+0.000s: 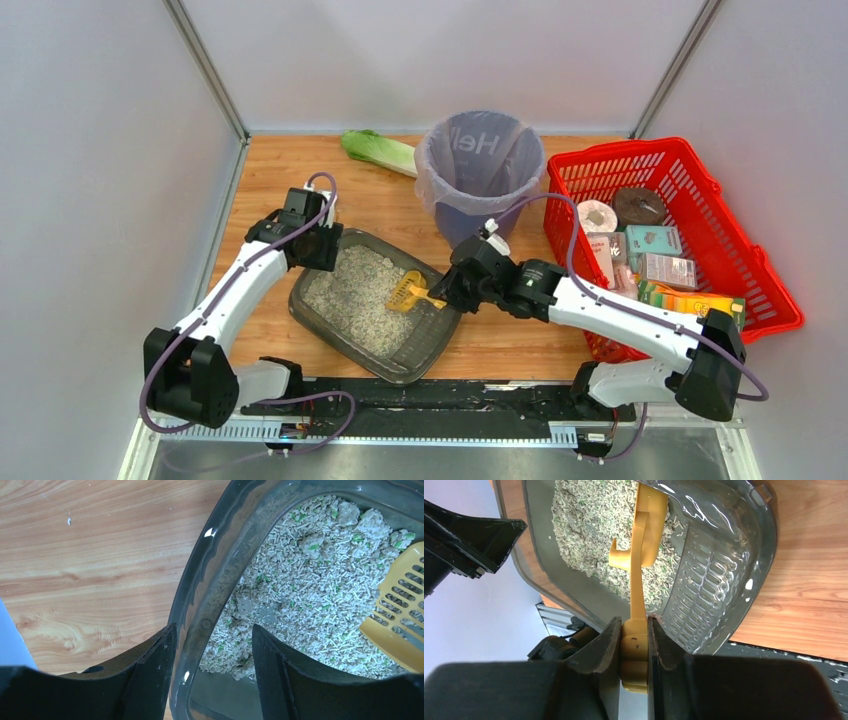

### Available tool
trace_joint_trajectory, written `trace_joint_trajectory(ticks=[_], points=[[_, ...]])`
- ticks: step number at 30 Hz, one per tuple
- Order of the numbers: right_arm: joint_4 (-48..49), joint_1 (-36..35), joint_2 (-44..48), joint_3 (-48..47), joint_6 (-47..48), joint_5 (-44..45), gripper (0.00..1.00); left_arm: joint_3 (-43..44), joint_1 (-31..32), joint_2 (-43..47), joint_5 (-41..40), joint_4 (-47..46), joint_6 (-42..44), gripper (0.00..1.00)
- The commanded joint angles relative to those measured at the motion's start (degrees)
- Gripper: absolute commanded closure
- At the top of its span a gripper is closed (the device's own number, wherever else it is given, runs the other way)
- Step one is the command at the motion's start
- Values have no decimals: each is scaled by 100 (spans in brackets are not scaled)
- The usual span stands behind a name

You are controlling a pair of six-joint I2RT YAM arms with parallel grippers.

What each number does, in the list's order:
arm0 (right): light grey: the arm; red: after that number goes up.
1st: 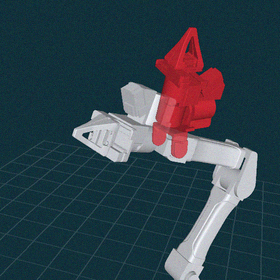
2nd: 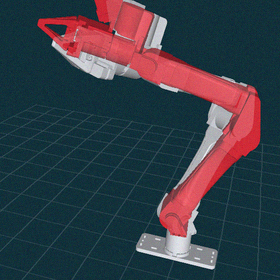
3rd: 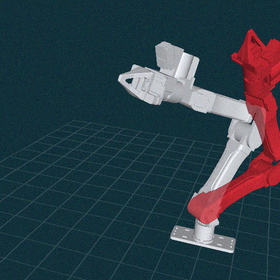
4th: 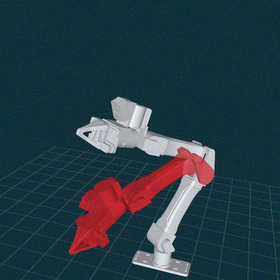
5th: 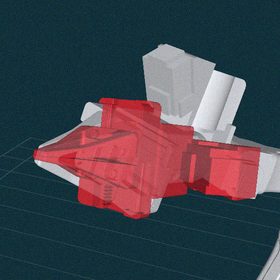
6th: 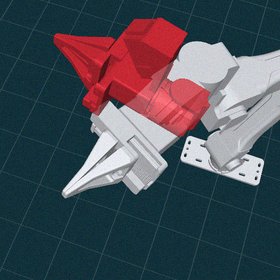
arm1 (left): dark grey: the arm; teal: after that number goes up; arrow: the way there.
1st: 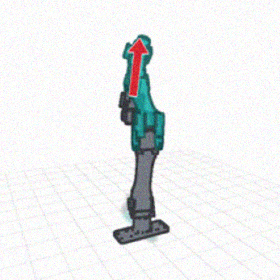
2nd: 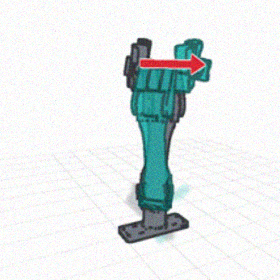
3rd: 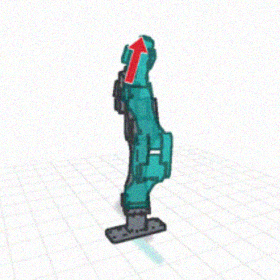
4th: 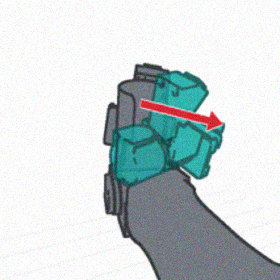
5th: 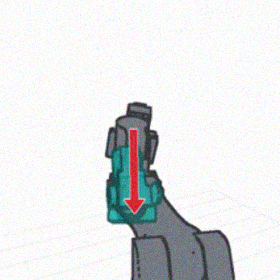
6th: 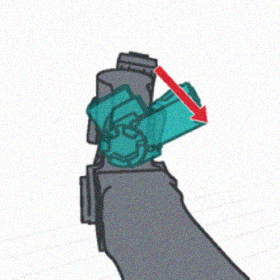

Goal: Clean the litter box

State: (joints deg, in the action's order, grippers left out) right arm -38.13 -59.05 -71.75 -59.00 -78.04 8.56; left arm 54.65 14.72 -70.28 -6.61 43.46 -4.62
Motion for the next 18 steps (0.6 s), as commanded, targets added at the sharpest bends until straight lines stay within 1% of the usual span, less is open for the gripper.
trace_joint_trajectory(ticks=[1,5,8,12,15,18], points=[[437,-19,-77,519,-492,586,100,230,40,-47,-112,48,-4,36],[1017,-54,-41,943,-695,734,100,256,40,-152,-156,66,-12,39],[1193,-72,-85,1110,-730,901,100,265,48,-196,-156,75,-21,42],[1352,-89,-217,1216,-695,981,100,274,57,-267,-130,83,-12,49],[1624,-133,-340,1303,-563,999,100,283,75,-302,-104,92,-4,52],[2054,-186,-498,1435,-405,990,100,292,84,-337,-95,110,-4,52]])
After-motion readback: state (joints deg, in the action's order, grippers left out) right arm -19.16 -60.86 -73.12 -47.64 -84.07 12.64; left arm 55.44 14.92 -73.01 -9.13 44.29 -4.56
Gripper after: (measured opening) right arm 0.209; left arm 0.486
